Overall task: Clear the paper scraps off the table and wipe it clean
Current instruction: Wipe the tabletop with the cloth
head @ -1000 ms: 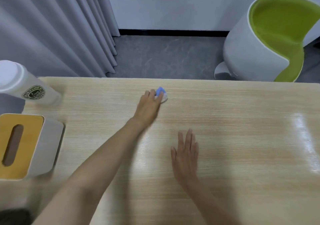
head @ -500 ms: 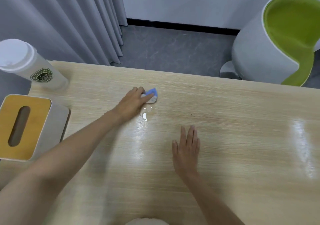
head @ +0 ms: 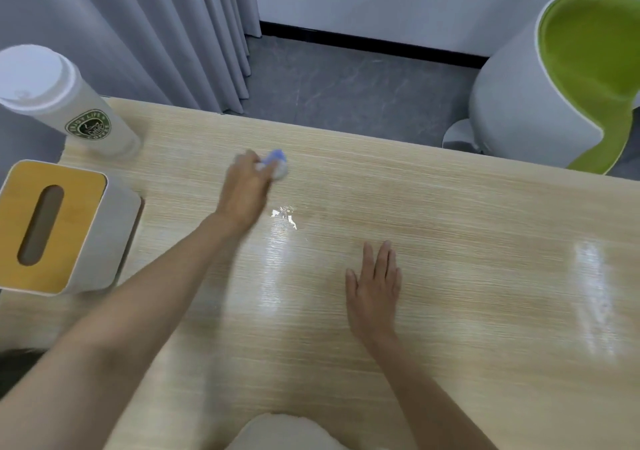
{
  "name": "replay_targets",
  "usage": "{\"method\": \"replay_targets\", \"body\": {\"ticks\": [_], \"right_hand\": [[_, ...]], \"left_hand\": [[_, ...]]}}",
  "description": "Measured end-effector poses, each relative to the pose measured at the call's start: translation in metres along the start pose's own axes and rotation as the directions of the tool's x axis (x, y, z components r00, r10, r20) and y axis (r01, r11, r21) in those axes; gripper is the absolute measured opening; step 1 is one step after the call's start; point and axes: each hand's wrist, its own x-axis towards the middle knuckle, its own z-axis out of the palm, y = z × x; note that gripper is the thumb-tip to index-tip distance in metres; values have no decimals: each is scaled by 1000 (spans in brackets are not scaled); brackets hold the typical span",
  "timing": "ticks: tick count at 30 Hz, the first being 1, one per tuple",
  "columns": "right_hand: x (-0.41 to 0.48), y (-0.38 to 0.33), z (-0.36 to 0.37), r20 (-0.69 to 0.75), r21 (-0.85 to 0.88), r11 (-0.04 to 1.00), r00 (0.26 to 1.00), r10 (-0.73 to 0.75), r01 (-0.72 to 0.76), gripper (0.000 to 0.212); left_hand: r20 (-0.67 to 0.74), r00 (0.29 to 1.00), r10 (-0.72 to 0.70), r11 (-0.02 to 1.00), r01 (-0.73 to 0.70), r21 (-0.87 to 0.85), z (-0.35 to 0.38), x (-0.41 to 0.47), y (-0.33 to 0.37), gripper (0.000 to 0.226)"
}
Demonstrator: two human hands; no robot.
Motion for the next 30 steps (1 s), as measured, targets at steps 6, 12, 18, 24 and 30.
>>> {"method": "replay_targets", "body": {"ticks": [6,12,18,24,30], "right_hand": [[0,-2,3,-23,-28,999,999,23,-24,63],[-1,0,-3,57,-34,999,998,-1,3,70],[-1,-2,-9,120,-53,999,993,15,-9,71],[-12,11,-19,130,-74,997,991,-21,31,71],[-33,37,-20,155,-76,997,987,36,-24,67]], "left_hand": [[39,994,-106,994,107,-16,19,-23,53,44],[296,855,425,889,-456,41,13,-42,20,33],[-46,971,-235,972,235,7,33,-31,62,54],[191,814,548,822,-566,54,49,-38,84,31],[-83,958,-273,961,275,17,36,9,75,26]]}}
